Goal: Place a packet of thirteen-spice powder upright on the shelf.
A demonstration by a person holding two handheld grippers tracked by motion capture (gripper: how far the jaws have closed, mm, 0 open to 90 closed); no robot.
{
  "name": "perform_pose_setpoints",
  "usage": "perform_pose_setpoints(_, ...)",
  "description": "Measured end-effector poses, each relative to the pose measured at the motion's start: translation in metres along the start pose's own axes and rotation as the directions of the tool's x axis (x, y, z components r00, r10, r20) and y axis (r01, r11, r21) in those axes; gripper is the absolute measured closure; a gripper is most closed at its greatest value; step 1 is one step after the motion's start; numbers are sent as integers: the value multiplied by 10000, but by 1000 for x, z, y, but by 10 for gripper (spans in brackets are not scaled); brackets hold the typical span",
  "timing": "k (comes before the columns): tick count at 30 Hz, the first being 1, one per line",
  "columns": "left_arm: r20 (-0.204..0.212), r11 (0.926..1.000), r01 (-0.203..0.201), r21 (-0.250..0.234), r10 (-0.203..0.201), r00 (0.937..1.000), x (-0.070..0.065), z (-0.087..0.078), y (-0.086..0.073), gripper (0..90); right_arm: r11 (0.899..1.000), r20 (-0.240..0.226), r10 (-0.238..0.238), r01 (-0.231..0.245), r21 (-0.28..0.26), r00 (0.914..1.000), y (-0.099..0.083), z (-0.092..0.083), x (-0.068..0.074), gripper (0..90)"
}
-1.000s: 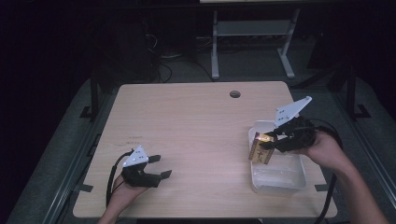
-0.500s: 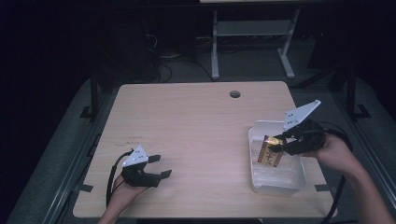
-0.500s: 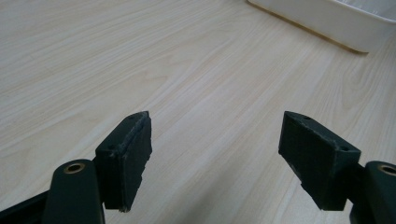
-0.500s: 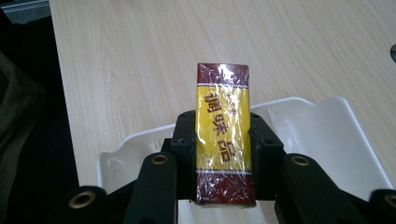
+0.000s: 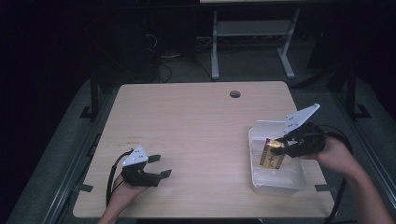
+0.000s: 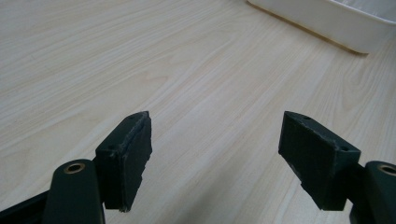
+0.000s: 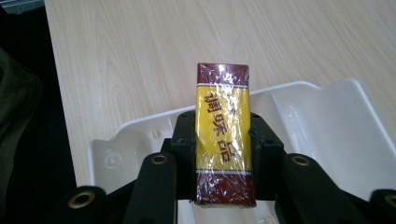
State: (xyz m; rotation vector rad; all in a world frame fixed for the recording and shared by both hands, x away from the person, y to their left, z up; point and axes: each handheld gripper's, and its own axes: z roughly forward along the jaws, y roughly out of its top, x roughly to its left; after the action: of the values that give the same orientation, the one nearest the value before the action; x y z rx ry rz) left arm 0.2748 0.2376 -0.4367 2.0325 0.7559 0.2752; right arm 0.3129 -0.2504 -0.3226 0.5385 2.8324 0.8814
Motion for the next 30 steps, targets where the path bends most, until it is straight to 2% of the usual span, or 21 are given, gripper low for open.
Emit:
perform_pose_setpoints(12,-2,10000,69,-13,-69,10000,1,-1,0,252,9991,-189,328,-323,272,9993,-14,20,-7,679)
perform_pose_setpoints(23,5,9999,122,-51,-122,9999,1,0,0,253,9968,-195,578,-566,562,9981,-22,30,-9,672)
perform_pose_setpoints(30,27,9999,133,-47,-133,9999,1,0,0,253,9957,-72,782,-777,514,9969,-27,28,-12,647)
